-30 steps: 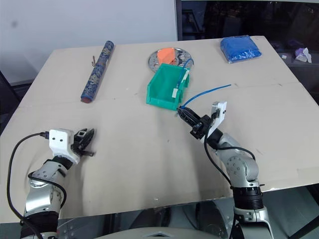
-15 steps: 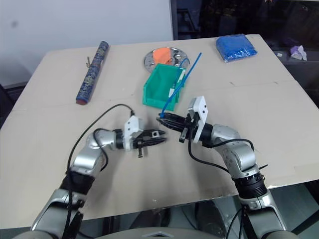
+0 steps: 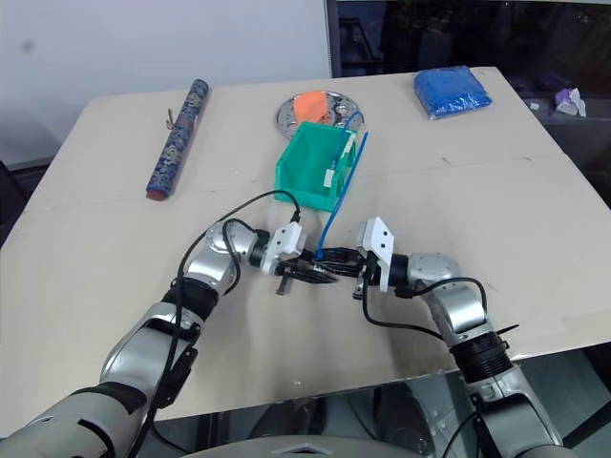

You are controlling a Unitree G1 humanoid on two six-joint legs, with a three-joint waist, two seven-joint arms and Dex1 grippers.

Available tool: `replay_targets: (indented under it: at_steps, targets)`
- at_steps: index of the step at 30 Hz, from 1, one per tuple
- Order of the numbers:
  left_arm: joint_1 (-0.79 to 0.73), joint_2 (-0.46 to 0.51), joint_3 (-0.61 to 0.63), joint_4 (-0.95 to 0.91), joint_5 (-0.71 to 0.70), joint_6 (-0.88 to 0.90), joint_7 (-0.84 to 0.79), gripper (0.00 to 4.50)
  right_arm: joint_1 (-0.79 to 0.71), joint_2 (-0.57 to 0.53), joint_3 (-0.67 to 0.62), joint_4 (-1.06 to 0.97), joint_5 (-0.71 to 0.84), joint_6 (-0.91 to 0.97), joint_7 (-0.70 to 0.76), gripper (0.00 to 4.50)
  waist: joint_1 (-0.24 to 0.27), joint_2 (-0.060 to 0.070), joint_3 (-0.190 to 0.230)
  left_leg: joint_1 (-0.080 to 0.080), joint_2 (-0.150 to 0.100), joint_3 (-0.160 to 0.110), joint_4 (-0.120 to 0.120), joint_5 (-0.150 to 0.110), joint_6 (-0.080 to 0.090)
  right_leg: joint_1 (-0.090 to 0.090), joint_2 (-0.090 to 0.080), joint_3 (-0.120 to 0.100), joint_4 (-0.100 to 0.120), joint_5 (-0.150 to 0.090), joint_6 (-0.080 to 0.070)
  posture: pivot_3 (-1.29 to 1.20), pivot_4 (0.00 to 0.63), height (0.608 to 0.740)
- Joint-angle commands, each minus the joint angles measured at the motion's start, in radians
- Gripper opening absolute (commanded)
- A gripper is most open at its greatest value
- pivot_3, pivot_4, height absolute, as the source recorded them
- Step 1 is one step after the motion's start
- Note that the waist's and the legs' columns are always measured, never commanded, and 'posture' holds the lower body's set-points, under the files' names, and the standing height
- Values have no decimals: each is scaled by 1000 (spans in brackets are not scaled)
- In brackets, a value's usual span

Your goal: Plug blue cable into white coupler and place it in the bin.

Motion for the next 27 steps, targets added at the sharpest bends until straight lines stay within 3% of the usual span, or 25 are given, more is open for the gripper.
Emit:
replay_targets:
  at_steps: [1,11,16,21,25,27]
  targets:
    - [4,-14,-4,26,23,-15,-14,616,-1,11,-4,20,-22,-46,-5,0,0,0,0,0,0,0,1,0,0,0,0,0,0,0,0,0,150,740]
    - [10,-19,17,26,26,-4,-26,616,7,0,39,74,-86,-77,22,0,0,0,0,0,-2,-6,2,0,0,0,0,-1,0,0,0,0,150,740]
    - [10,-26,24,28,24,2,-24,616,9,-45,117,150,-186,49,3,0,0,-1,-3,0,-2,-7,2,0,0,0,0,0,0,0,0,0,150,740]
    - [26,-32,28,10,25,15,-23,616,11,-61,142,152,-179,124,13,0,0,-2,-19,3,-3,-9,1,0,0,2,1,1,0,0,0,0,150,740]
    - [50,-24,33,-22,24,59,-16,616,-6,80,-44,73,63,75,-9,0,-1,-2,-21,3,-3,-10,0,0,0,2,1,1,0,0,0,0,150,740]
    - [67,-13,39,-55,19,101,-15,1663,-13,85,-77,52,89,74,3,0,-4,0,-19,2,-3,-10,0,0,0,1,1,3,1,0,0,0,150,740]
